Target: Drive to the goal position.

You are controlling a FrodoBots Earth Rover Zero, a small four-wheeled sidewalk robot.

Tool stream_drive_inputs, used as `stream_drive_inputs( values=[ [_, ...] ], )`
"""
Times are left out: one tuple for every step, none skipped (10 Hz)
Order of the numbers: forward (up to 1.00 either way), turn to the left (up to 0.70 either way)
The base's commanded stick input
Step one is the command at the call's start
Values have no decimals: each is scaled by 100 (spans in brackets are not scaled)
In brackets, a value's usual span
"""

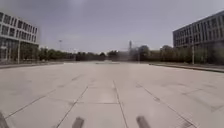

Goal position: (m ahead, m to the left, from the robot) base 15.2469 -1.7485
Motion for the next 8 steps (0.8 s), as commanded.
stream_drive_inputs(
  values=[
    [70,0],
    [70,0],
    [70,0],
    [70,0],
    [70,0],
    [70,0],
    [70,0],
    [70,0]
  ],
)
